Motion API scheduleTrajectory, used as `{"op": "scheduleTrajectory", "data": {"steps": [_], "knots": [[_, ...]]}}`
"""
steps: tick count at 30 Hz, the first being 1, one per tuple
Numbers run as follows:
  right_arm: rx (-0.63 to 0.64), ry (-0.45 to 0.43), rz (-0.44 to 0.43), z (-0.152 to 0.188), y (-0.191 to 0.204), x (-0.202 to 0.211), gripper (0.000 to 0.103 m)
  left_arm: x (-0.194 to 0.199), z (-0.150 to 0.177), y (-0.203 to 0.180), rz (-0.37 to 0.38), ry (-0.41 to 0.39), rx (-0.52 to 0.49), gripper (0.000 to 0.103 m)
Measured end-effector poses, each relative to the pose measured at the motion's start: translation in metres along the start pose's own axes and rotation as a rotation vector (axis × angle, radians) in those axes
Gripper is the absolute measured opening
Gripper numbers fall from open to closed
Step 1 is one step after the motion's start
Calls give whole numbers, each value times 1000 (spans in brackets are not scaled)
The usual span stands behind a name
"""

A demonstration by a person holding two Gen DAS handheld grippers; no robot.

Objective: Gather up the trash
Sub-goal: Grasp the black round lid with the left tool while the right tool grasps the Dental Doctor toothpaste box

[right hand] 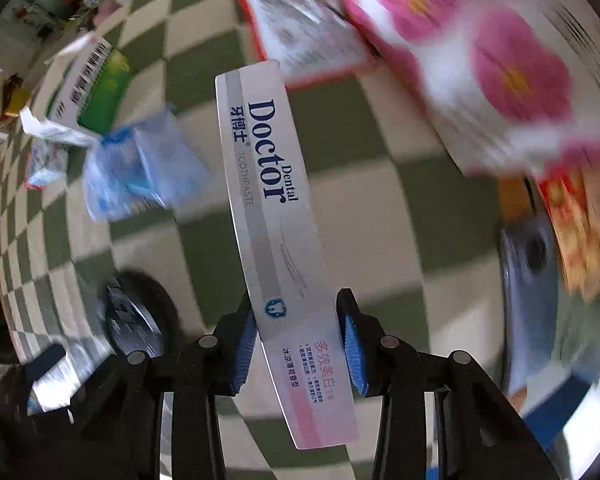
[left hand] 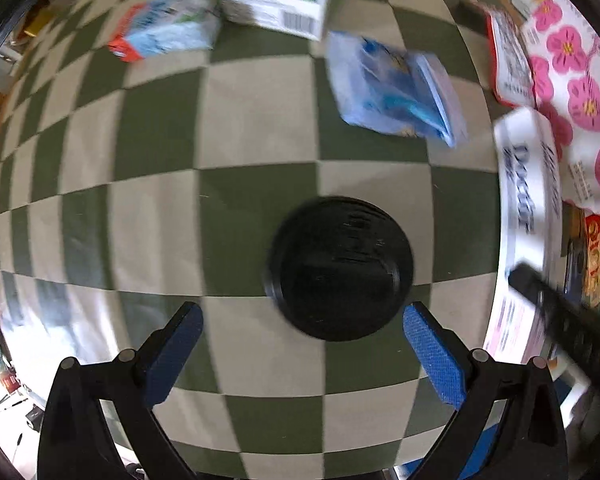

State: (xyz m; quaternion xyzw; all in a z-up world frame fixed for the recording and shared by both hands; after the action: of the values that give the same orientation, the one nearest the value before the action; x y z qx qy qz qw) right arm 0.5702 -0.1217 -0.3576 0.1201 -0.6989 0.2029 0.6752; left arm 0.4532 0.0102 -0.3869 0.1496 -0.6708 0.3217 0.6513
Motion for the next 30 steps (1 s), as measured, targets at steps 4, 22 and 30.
{"op": "scheduleTrajectory", "data": {"steps": [4,22,30], "knots": [[-58,21,-4,15,-18,-8,41,-17,-5,-14,-14,33,-32,102],[-56,51,29,-8,-8,-40,41,-31,-8,-19,-46,22,-62,88],[-38,42,48,-4,2,-38,39,-20,0,-15,-36,-4,-69,87]]}}
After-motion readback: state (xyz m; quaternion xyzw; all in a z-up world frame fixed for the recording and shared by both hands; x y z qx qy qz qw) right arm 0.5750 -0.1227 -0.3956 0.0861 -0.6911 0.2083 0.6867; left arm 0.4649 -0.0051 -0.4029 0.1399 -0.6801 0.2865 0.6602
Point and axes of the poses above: each gripper's, at about its wrist camera, not at the fingertips, and x roughly against the way its jaws point, y to its left, z to its underside, the point moved 3 cm from there along -x, roughly the way its jaws point, and after that the axes turned 10 degrees about z, right-handed, at the moved point
